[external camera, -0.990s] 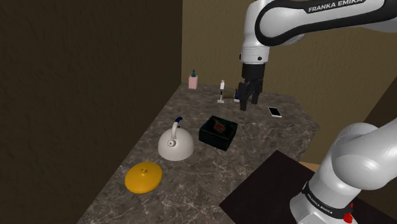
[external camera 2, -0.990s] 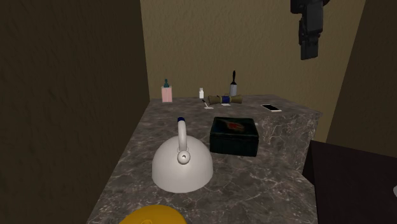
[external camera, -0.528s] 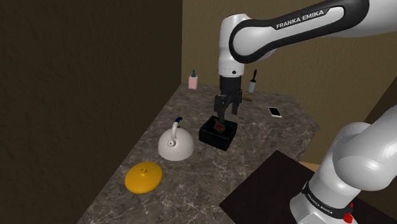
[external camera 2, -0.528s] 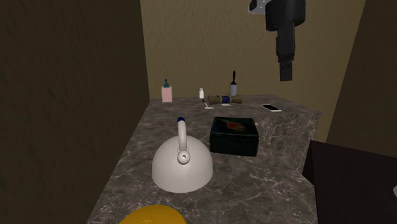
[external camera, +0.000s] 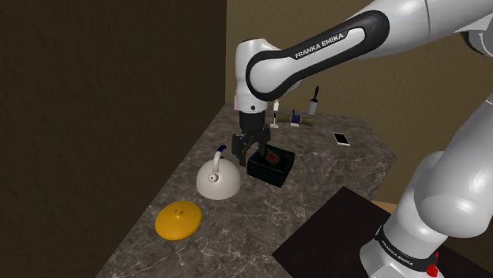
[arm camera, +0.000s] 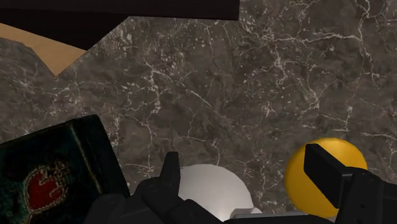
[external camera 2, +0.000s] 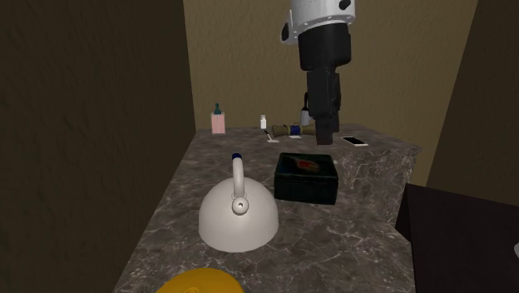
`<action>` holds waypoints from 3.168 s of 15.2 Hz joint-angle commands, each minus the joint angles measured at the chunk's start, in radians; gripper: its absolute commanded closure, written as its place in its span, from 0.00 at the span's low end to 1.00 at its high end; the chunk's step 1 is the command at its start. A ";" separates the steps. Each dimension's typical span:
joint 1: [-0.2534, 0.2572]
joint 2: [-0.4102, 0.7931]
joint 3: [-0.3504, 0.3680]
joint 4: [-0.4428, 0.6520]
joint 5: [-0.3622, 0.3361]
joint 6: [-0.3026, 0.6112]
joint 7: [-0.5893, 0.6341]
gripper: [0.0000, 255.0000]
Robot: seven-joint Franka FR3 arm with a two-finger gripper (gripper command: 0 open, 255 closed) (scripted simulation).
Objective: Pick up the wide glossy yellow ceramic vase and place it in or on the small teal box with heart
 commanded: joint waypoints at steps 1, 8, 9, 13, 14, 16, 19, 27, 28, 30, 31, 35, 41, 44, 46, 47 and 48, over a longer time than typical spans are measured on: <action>0.013 0.073 0.021 0.047 -0.014 0.026 0.040 0.00; 0.073 0.338 0.056 0.252 -0.095 0.082 0.168 0.00; 0.084 0.376 0.057 0.286 -0.108 0.084 0.185 0.00; 0.136 0.533 0.055 0.440 -0.157 0.081 0.246 0.00; 0.150 0.573 0.053 0.483 -0.169 0.077 0.259 0.00; 0.180 0.654 0.047 0.575 -0.190 0.064 0.283 0.00; 0.227 0.781 0.036 0.732 -0.217 0.033 0.311 0.00; 0.275 0.924 0.021 0.863 -0.241 0.044 0.332 0.00; 0.275 0.929 0.020 0.858 -0.242 0.054 0.333 0.00; 0.276 0.937 0.019 0.850 -0.244 0.070 0.334 0.00; 0.277 0.937 0.019 0.850 -0.244 0.070 0.334 0.00; 0.277 0.937 0.019 0.851 -0.244 0.070 0.334 0.00; 0.277 0.937 0.019 0.850 -0.244 0.070 0.334 1.00; 0.277 0.937 0.019 0.850 -0.244 0.070 0.334 1.00; 0.277 0.937 0.019 0.851 -0.244 0.070 0.334 1.00; 0.277 0.937 0.019 0.851 -0.244 0.070 0.334 1.00; 0.276 0.929 0.020 0.851 -0.243 0.062 0.334 1.00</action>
